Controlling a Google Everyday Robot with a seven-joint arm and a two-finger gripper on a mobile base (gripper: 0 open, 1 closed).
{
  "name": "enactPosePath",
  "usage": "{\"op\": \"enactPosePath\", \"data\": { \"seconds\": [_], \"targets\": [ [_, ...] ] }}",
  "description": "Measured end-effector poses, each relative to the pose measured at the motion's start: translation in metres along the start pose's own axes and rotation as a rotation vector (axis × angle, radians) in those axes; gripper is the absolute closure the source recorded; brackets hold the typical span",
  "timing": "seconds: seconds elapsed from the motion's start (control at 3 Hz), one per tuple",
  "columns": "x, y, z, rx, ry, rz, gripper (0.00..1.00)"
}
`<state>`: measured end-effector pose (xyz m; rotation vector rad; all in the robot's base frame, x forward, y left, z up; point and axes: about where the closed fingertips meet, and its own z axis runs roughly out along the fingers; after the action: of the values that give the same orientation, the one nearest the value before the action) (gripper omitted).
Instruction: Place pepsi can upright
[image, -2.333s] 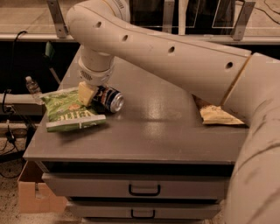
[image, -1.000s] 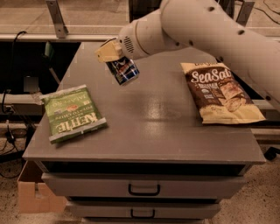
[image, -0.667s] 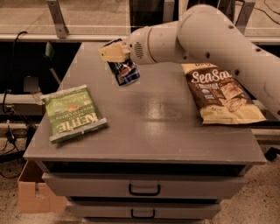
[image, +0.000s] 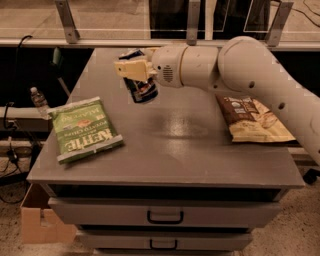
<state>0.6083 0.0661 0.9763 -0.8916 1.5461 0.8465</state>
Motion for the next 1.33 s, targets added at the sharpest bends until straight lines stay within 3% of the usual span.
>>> {"op": "enactPosePath", "data": {
  "seconds": [0.33, 1.33],
  "targets": [
    [0.0, 0.0, 0.0, 0.001, 0.0, 0.002, 1.0],
    [0.012, 0.02, 0.008, 0.023, -0.127, -0.061, 1.0]
  ]
}}
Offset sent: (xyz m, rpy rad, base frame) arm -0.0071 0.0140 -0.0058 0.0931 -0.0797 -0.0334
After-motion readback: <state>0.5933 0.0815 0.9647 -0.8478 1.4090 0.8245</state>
